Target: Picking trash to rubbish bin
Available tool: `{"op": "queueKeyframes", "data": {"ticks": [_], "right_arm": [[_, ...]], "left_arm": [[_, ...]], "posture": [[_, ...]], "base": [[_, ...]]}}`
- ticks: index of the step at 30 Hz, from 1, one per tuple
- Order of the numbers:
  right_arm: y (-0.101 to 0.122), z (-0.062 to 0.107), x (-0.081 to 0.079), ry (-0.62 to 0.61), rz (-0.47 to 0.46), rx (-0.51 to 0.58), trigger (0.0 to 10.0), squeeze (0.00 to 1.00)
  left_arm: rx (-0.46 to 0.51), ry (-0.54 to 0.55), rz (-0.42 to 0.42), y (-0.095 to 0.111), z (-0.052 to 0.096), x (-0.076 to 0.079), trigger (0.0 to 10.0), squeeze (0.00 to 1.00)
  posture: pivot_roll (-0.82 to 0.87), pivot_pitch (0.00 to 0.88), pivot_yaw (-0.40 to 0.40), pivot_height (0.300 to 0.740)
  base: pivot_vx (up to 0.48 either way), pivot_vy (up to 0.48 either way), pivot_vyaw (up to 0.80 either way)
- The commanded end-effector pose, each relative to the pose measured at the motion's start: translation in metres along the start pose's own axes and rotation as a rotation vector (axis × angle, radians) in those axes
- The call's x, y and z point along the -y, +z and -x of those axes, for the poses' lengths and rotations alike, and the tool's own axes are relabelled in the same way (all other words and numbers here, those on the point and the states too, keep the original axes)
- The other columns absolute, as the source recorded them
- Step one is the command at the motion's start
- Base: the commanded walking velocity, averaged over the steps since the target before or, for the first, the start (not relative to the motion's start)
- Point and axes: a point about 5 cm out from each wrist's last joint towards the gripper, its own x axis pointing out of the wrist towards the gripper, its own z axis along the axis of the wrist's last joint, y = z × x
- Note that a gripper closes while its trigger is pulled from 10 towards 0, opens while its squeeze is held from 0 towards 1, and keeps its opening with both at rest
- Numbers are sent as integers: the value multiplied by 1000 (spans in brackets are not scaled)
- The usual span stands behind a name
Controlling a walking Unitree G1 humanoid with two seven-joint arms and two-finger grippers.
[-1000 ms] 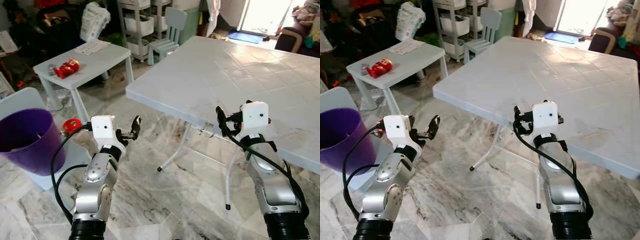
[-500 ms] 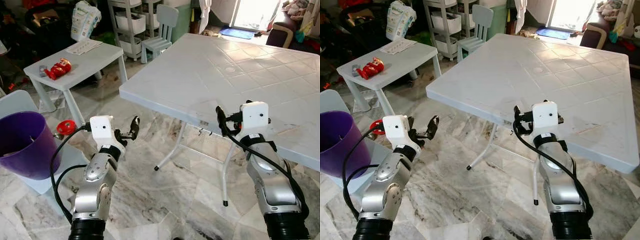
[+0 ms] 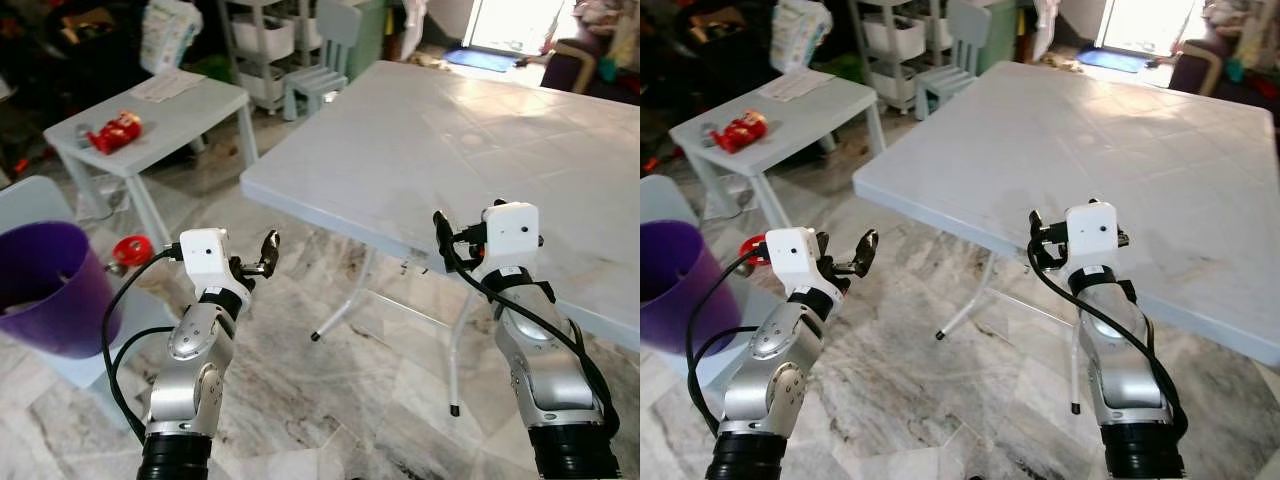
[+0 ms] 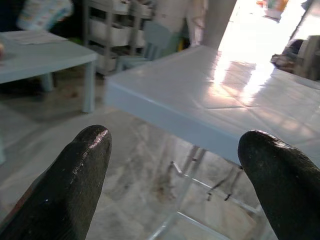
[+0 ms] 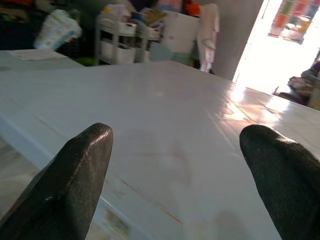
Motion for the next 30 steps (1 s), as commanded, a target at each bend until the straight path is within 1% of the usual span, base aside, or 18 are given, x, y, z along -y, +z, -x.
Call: {"op": "queueKeyframes", "data": {"ticks": [1,5,7,30], "right_arm": [[5,-1,1,-3,1,22,10000,0],[4,-1,1,-3,-6,12,10000,0],[2,-2,1,-6,-29,-4,10000,0],[3,-2,2,-4,-27,-6,10000,0]], "left_arm": [[-12,13,-6,-1,0,-3,10000,0],[-13,13,-5,-1,-1,-3,10000,0],[-13,14,-5,-1,-1,-3,10000,0],[-12,13,-1,0,-2,-4,10000,0]], "posture": [[-48,23,13,740],[-48,24,13,740],[-46,22,12,740],[-49,21,12,740]], "base": [[0,0,0],[0,0,0],[0,0,-800],[0,0,-800]]}}
